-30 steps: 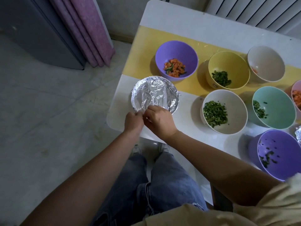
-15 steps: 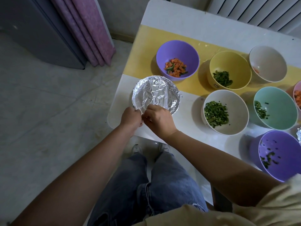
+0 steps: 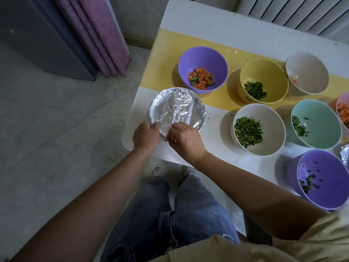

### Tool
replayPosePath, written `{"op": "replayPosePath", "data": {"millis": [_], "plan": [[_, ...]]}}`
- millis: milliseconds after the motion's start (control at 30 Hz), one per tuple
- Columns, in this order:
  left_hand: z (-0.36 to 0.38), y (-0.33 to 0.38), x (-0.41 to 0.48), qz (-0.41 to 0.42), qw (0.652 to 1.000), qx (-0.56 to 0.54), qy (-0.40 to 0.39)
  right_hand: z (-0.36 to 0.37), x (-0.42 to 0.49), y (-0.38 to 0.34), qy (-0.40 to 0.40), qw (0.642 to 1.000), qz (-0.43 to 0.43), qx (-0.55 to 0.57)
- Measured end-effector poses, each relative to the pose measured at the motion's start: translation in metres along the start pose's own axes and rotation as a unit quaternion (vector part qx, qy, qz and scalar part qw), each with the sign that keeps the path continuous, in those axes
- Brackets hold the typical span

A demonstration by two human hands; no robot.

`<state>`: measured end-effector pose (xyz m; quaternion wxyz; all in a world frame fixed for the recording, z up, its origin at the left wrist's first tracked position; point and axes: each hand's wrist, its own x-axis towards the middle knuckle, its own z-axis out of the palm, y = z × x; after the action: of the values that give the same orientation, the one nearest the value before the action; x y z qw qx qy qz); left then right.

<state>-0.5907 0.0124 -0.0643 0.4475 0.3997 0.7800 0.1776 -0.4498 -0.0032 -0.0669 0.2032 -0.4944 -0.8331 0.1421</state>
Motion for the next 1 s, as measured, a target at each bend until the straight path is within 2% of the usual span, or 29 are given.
{"op": "replayPosePath", "data": {"millis": [233,400,733,867,1000], "plan": [[0.01,0.007,-0.014,-0.028,0.998,-0.035,0.032,0.003,0.005,0.0,-0.009,1.0,0.003,0.029],[0.01,0.004,-0.008,-0.052,0.996,-0.068,-0.016,0.005,0.005,0.0,0.001,0.999,0.011,0.046],[0.003,0.007,-0.002,-0.021,0.998,-0.011,-0.058,0.004,0.008,-0.004,0.007,0.998,0.019,0.054],[-0.007,0.012,0.005,0.019,0.998,0.051,-0.038,-0.005,0.006,0.004,-0.042,0.998,0.008,0.041],[-0.012,0.007,0.015,0.022,0.999,0.048,-0.012,-0.013,-0.002,0.014,-0.028,0.999,-0.015,0.02]]}}
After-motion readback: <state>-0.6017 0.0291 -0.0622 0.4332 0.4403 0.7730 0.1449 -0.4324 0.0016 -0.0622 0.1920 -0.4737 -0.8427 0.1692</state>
